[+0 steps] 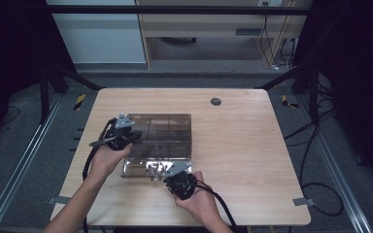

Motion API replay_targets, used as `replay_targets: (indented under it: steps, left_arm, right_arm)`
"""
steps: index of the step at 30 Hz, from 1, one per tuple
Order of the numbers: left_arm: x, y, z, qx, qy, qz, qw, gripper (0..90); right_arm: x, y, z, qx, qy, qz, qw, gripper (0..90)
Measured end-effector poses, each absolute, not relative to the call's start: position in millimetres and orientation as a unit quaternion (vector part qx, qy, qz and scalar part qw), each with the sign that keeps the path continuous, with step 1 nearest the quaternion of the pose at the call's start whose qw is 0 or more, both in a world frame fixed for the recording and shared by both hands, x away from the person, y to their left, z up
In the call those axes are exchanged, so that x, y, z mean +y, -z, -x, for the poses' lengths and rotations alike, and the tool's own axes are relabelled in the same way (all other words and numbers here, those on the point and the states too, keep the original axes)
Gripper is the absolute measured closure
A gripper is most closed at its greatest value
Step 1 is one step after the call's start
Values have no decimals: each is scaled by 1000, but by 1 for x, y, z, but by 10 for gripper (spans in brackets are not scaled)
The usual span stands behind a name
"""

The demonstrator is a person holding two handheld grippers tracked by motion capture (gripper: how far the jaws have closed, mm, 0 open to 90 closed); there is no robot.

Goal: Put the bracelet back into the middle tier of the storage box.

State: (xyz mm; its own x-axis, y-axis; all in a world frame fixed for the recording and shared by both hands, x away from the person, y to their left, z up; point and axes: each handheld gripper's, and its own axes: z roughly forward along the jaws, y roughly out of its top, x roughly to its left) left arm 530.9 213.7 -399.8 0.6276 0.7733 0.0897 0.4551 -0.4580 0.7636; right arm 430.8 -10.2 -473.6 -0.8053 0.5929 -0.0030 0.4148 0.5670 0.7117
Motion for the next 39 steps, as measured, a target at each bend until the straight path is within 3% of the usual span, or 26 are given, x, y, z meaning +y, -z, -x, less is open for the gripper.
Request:
replay_targets:
  steps: [39]
  left_arm:
    - [209, 398, -531, 368, -209, -833, 357, 895]
  right_arm:
    - [-4, 467, -440, 875, -371, -287, 119, 900]
